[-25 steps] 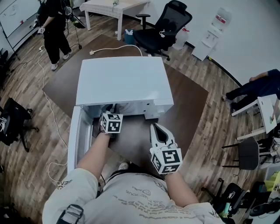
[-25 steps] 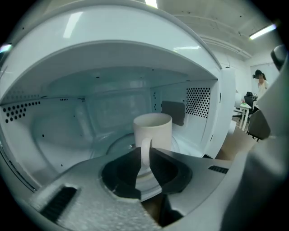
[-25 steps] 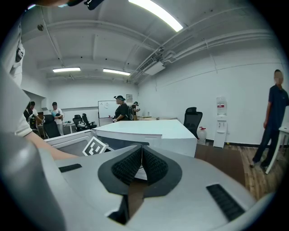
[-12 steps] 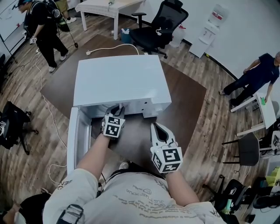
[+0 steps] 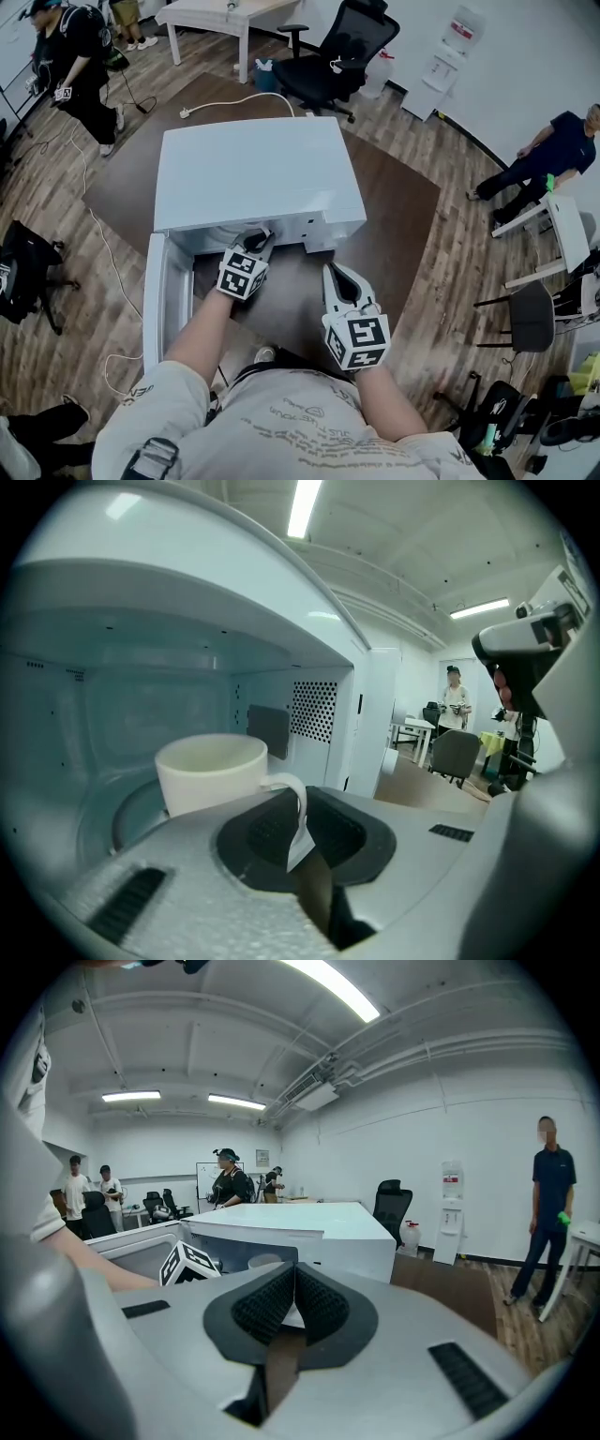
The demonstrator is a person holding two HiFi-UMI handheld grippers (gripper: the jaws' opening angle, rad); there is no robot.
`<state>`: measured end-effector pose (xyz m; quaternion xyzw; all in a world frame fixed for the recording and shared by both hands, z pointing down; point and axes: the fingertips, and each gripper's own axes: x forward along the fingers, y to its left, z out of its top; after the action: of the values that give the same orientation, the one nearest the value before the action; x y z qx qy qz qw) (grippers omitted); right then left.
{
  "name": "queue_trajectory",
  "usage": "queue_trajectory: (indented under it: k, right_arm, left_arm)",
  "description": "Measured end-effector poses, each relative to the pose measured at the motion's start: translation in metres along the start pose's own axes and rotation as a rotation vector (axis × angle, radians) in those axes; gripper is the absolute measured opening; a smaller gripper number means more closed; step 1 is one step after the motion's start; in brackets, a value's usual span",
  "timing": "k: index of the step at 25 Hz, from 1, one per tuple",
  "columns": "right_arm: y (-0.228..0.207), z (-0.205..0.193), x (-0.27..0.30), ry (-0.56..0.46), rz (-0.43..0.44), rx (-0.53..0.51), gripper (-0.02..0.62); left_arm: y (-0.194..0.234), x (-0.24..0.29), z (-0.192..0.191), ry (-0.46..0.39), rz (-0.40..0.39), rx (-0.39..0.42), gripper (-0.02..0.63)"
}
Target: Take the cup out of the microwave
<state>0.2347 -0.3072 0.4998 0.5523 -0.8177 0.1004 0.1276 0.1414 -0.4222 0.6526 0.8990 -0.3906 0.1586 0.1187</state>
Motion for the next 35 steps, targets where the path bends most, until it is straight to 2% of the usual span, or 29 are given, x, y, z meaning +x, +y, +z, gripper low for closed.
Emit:
queue_trajectory:
  k: [8, 16, 19, 24, 35]
  right_arm:
    - [0.01, 0.002, 0.008, -0.001, 0.015, -0.01, 0.018]
    - [0.02, 0.007, 0.014, -0.015, 0.025, -0.003, 0.017]
    - [0.024, 0.01, 0.012, -0.029, 0.03, 0.003, 0.017]
    - [0.034, 0.011, 0.005, -0.047, 0.034, 0.018, 0.017]
    - [0.03, 0.008, -0.012, -0.094, -0.008, 0.058, 0.017]
  left_arm:
    - [-0.001, -0.014, 0.008, -0.039, 0.039, 0.029, 0.037]
    - [-0.029, -0.042, 0.031, -0.118, 0.019, 0.039, 0.037]
    - [-0.045, -0.053, 0.028, -0.113, 0.005, 0.05, 0.037]
    - [-0.065, -0.077, 0.029, -0.102, -0.005, 0.015, 0.037]
    - [-0.118, -0.122, 0.067, -0.167, -0.064, 0.094, 0.038]
